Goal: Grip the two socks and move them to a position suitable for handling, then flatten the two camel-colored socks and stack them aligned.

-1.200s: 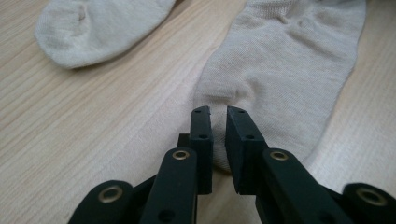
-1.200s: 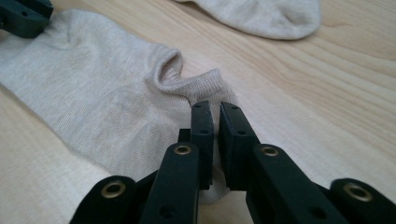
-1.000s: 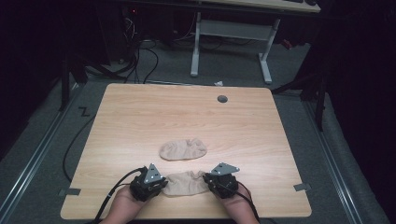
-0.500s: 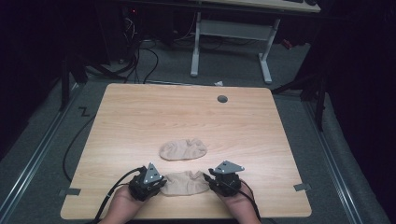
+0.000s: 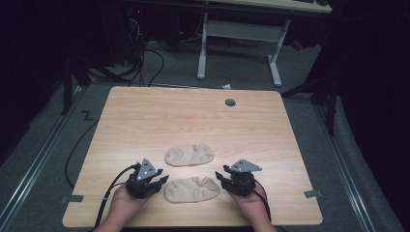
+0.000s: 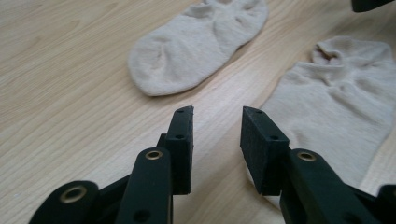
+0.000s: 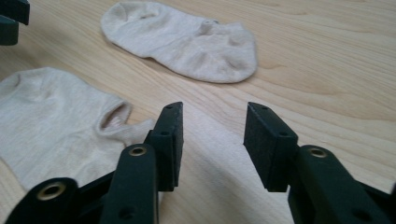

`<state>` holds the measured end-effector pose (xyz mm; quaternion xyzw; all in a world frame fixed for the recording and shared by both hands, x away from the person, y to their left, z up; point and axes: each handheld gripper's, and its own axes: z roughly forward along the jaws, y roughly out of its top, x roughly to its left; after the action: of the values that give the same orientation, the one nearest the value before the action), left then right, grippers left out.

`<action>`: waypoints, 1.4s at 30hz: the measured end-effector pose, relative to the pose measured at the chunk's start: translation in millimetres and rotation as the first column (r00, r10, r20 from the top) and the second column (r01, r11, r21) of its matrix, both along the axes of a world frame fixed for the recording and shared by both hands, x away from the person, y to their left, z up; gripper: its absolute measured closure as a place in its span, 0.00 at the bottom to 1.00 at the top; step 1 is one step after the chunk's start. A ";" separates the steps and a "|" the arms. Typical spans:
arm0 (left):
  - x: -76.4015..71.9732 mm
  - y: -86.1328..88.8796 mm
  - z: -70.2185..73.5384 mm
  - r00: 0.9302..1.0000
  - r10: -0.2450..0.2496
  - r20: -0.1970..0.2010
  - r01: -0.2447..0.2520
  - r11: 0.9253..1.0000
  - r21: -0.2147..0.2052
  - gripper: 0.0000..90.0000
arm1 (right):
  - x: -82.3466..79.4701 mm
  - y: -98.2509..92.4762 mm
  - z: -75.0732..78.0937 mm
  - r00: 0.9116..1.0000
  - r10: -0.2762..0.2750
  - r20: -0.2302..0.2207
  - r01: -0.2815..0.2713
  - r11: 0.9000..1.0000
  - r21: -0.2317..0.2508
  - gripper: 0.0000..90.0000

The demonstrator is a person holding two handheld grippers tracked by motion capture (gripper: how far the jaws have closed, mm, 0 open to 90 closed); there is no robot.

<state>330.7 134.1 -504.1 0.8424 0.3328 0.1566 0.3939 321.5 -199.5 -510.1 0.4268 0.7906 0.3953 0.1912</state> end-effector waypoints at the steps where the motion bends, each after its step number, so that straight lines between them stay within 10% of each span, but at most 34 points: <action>1: 0.0 0.0 0.0 1.000 0.000 0.000 0.000 1.000 0.000 0.72 | 0.2 -0.9 0.4 1.000 -0.005 0.003 0.005 1.000 0.002 0.62; 24: 17.7 24.9 8.5 0.994 0.111 -0.006 -0.111 0.989 -0.099 0.61 | 11.3 12.6 8.9 0.998 -0.004 0.065 0.004 1.000 0.004 0.53; 42: 46.7 13.2 13.1 0.985 0.172 -0.004 -0.172 0.983 -0.061 0.58 | 41.8 15.8 13.8 0.997 -0.058 0.052 0.060 0.998 -0.023 0.65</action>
<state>377.4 147.3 -491.0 0.7978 0.4089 0.1803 0.4047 363.2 -183.7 -496.3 0.4374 0.7773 0.3904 0.2282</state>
